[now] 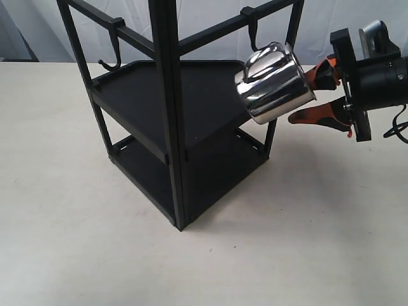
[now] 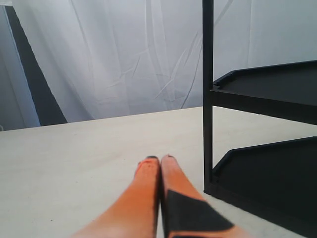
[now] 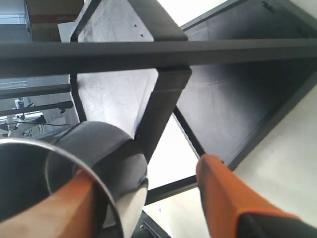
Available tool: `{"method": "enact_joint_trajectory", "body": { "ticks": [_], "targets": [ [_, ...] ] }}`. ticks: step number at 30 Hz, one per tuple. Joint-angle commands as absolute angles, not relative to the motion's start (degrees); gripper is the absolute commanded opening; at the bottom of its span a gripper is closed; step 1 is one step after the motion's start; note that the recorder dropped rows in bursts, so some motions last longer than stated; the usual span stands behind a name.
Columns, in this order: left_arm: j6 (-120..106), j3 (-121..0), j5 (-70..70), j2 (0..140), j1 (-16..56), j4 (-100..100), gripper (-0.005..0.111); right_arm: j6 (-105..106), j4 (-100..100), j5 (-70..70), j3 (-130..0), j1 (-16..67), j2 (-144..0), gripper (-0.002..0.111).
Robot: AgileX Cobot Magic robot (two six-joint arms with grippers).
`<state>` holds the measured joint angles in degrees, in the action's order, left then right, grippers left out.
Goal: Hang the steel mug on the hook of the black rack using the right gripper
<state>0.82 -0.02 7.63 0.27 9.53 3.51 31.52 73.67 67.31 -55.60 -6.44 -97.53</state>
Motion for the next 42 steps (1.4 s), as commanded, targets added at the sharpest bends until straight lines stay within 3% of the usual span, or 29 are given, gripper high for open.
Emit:
{"method": "enact_joint_trajectory", "body": {
  "ticks": [1, 14, 23, 25, 31, 37, 42],
  "targets": [
    [0.96, 0.0, 7.32, 0.0, 9.8, 3.88, 0.001, 31.54, 74.9, 65.78, -55.77, -6.8, -95.81, 0.053],
    [0.96, 0.0, 7.32, 0.0, 9.8, 3.88, 0.001, 31.44, 73.07, 65.45, -55.77, -8.77, -89.02, 0.053],
    [0.96, 0.0, 7.32, 0.0, 9.8, 3.88, 0.001, 29.05, 60.7, 59.58, -55.77, -14.28, -79.34, 0.052],
    [0.96, 0.0, 7.32, 0.0, 9.8, 3.88, 0.001, 27.67, 55.85, 58.09, -55.77, -15.4, -75.52, 0.043],
    [0.96, 0.0, 7.32, 0.0, 9.8, 3.88, 0.001, 24.67, 44.86, 58.1, -55.67, -15.24, -63.57, -0.001],
    [0.96, 0.0, 7.32, 0.0, 9.8, 3.88, 0.001, 24.68, 45.23, 68.91, -55.67, -15.24, -53.16, 0.0],
    [0.96, 0.0, 7.32, 0.0, 9.8, 3.88, 0.001, 24.5, 45.2, 69.96, -55.67, -14.45, -47.41, 0.0]
  ]
}}
